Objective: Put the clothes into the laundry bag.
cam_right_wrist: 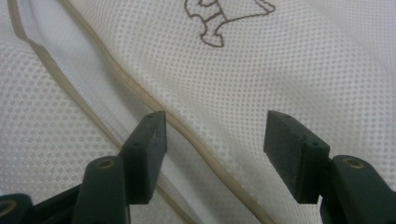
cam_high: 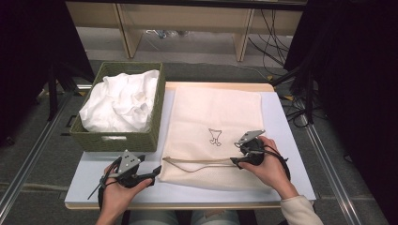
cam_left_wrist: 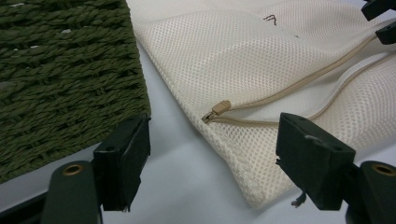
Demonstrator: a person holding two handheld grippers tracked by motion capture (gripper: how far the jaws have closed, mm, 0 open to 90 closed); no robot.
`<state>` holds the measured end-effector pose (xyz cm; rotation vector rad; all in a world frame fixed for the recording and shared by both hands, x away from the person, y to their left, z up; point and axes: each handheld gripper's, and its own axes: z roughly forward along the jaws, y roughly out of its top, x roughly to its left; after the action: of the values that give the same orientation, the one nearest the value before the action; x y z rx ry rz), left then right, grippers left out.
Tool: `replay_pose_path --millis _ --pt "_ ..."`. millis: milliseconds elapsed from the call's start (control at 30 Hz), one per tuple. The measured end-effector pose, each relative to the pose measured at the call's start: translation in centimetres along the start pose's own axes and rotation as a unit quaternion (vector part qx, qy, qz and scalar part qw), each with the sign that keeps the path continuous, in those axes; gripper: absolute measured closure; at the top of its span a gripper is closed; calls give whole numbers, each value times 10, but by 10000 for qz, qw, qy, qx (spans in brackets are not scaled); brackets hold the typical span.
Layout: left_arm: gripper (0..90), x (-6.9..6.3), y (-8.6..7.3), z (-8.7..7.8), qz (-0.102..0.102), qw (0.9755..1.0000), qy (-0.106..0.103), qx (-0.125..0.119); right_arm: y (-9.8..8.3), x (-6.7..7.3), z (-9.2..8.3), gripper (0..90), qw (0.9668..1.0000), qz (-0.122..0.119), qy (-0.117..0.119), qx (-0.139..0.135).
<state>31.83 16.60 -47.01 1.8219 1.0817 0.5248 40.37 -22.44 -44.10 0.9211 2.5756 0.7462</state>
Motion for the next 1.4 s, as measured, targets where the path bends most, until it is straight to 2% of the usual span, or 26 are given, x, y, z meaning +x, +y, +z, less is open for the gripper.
replay_pose_path --millis 100,200,267,333,367,400,433,467,533,567,600,633,700,767,800,833,867,900,1000,1067,1100,1133,1267,1300,1367,1400 --pt "254 0 0 1 -28 10000 -16 -35 3 3 2 385 9997 -31 2 243" --pt "251 -1 -1 1 48 10000 -13 -22 6 3 14 379 9968 -541 51 593" --pt "251 0 0 1 97 10000 -12 10 5 4 15 387 9970 -411 9 657" --pt "251 0 -1 2 106 9999 -44 13 5 4 20 445 9958 -449 -102 786" --pt "251 -1 -1 2 108 9999 -33 27 5 3 23 521 9949 -558 -141 829" --pt "252 -1 -1 2 108 9999 -33 27 5 3 23 521 9949 -558 -141 829" --pt "255 -1 -1 2 98 9999 -25 24 7 2 21 656 9967 -437 -176 664" --pt "255 -1 -1 2 88 10000 -24 19 7 2 21 656 9967 -437 -176 664" --pt "261 -1 0 2 74 10000 -21 4 10 1 18 748 9970 -390 -206 637" --pt "265 -2 -1 2 14 10000 -40 -7 16 -2 13 812 9978 -435 -226 446" --pt "265 -2 0 2 40 10000 -42 -14 16 -2 13 812 9978 -435 -226 446" --pt "272 -2 0 1 -3 10000 -62 -35 23 -3 5 839 9991 -190 -308 222" --pt "273 -2 0 2 -102 9999 -81 -89 25 -4 2 848 9994 -181 -296 80" --pt "286 -2 1 1 -84 9998 -90 -181 33 -4 -8 858 9992 255 -264 -186" --pt "300 -2 2 0 -84 9997 -62 -222 36 -5 -12 860 9986 333 -259 -314" --pt "304 -2 3 -1 -43 9997 -59 -232 41 -6 -19 862 9960 516 -428 -590" --pt "311 -2 3 -1 -43 9997 -59 -232 41 -6 -19 862 9960 516 -428 -590" --pt "319 -3 4 -2 -38 9996 -46 -283 47 -6 -24 863 9939 643 -444 -780" --pt "323 -4 5 -3 -3 9994 -20 -331 51 -8 -28 863 9922 743 -457 -891" --pt "343 -6 7 -5 -97 9990 -18 -439 56 -9 -32 862 9900 802 -532 -1036" --pt "347 -6 9 -6 1 9990 -28 -445 57 -7 -33 863 9879 980 -498 -1096" --pt "345 -6 10 -7 -7 9989 -46 -458 62 -10 -35 863 9877 780 -569 -1231" --pt "319 -10 17 -10 55 9984 -77 -561 68 -6 -42 863 9836 1014 -606 -1366" --pt "276 -12 21 -11 147 9980 -39 -613 72 -8 -45 864 9810 944 -715 -1536" --pt "217 -13 23 -11 146 9977 40 -663 74 -7 -47 863 9807 997 -677 -1536" --pt "217 -14 27 -12 173 9975 191 -658 76 -7 -48 864 9798 1014 -694 -1581"
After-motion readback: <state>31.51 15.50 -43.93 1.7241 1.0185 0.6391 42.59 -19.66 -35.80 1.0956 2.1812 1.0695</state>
